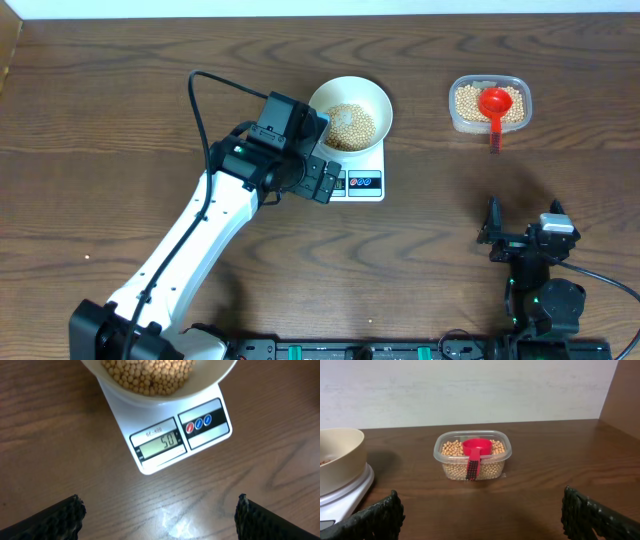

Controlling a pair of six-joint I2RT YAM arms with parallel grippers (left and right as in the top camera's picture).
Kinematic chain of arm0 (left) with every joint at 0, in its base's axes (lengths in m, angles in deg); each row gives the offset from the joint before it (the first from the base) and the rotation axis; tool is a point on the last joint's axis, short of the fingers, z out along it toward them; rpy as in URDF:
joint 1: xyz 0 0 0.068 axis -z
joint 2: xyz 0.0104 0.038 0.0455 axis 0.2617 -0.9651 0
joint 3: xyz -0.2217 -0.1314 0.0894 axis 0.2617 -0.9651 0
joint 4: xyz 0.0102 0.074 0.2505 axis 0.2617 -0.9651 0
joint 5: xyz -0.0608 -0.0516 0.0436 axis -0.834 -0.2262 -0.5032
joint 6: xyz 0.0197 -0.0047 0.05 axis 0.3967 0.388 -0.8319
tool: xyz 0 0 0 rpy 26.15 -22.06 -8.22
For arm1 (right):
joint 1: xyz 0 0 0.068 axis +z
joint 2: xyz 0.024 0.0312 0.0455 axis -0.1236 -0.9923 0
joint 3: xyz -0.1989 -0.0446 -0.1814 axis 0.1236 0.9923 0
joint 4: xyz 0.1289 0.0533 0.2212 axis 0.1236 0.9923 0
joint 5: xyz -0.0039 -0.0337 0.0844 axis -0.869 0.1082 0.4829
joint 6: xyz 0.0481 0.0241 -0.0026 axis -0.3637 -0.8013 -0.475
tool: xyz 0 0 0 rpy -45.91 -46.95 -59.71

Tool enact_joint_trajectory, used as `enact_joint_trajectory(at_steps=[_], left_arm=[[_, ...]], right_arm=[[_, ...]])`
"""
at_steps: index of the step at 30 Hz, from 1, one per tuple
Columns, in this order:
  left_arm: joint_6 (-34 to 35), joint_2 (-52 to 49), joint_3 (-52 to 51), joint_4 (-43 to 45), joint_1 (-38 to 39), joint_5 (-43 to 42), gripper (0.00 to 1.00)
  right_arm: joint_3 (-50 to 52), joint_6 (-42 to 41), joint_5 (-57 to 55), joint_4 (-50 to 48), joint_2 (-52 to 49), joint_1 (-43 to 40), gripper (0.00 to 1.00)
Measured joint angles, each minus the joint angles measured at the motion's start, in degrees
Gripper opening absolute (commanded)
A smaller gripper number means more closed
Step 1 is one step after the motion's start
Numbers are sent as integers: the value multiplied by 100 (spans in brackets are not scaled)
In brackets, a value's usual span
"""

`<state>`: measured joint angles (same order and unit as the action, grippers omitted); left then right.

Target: Scoop item into bowl and weigh 50g on scale

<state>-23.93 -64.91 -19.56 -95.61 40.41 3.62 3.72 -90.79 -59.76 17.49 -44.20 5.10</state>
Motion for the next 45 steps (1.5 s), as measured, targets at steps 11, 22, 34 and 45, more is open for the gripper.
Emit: enact_joint_trajectory(at_steps=[11, 22, 34, 45], left_arm=[[-94, 1628, -164, -278, -83, 719, 98], [-142, 4181, -1545, 1016, -1552, 1169, 98], [-216, 6887, -4664, 4133, -2754, 1228, 98], [-752, 8126, -6548, 5270, -2852, 1244, 98]], right_arm=[[0, 13, -2, 0, 0, 0, 99], [0, 20, -24, -2, -2, 0, 99], [0, 39, -28, -4, -2, 0, 99], [0, 37, -26, 0, -2, 0, 99]])
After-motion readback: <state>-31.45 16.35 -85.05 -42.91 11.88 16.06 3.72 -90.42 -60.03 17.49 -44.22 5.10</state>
